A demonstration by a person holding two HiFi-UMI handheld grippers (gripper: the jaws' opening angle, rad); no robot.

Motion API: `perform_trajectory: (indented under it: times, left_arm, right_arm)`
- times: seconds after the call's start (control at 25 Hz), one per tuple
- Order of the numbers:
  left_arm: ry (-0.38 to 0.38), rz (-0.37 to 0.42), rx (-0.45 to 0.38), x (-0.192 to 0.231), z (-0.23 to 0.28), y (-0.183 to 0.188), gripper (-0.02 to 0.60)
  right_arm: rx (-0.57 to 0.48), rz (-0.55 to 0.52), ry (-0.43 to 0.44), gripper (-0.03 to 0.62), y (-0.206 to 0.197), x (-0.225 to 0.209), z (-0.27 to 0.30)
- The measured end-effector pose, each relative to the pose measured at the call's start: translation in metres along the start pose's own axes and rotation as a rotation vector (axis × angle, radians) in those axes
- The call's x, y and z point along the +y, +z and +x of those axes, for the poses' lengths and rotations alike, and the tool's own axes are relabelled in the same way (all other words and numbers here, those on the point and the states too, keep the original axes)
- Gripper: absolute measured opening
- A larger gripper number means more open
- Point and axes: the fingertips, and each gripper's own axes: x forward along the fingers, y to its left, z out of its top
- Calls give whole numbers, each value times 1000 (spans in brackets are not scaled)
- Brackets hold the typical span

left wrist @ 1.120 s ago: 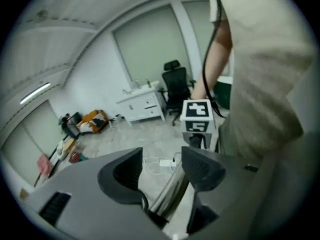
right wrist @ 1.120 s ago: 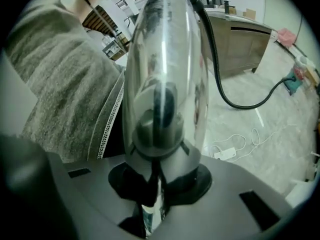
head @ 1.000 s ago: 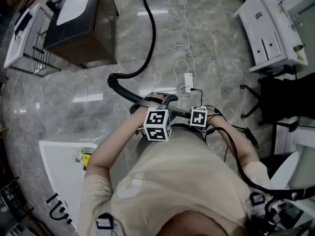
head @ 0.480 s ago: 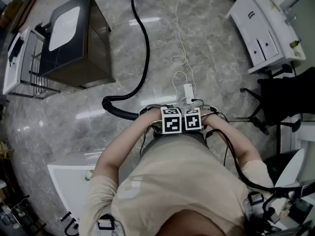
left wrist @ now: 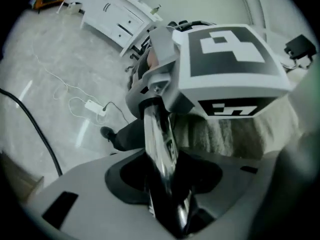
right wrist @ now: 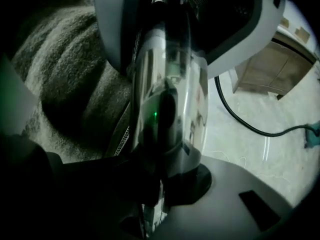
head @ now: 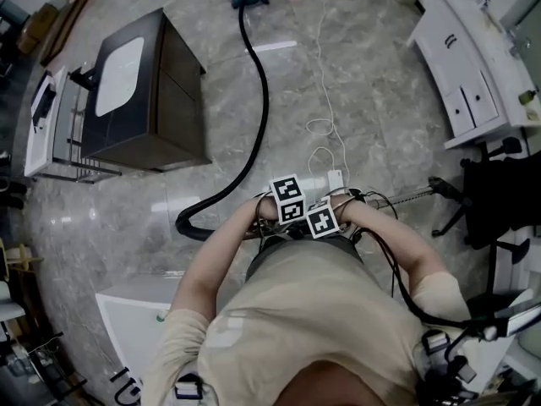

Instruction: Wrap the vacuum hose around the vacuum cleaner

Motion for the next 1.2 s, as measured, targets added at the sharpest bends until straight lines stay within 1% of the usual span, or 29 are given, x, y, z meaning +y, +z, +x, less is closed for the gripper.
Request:
perform_trajectory:
  times: [0.08, 0.2, 0.28, 0.4, 0.52, 0.68, 0.84, 0.92, 1.04, 1.2]
  left_arm:
    - [-49, -35, -46, 6, -3, 13, 178]
    - [-82, -78, -110, 16, -16, 26, 178]
    - [-123, -99, -144, 26, -27, 30, 178]
    - [-232, -104, -176, 40, -42, 37, 178]
    - [-363, -132, -249, 54, -60, 55, 178]
    - [-468, -149, -358, 83, -110, 74, 179]
    - [-593, -162, -459, 103, -155, 75, 179]
    - [-636, -171, -501, 112, -174, 74, 179]
    - [-669, -183, -555, 123, -199, 78, 179]
    - [-710, -207, -628, 133, -228, 85, 181]
  right_arm:
    - [24, -48, 11, 67, -13, -11, -4]
    - [60, -102, 27, 67, -27, -29, -15]
    - [91, -133, 31, 67, -32, -46, -24]
    - [154, -185, 19, 67, -41, -78, -38]
    - [202, -233, 17, 67, -56, -110, -51]
    - [234, -257, 16, 67, -68, -165, -86]
    - [194, -266, 42, 67, -58, -203, -117]
    - [171, -276, 27, 67, -52, -222, -129]
    - [109, -291, -44, 72, -47, -250, -146]
    - [-24, -285, -199, 123, -35, -286, -170]
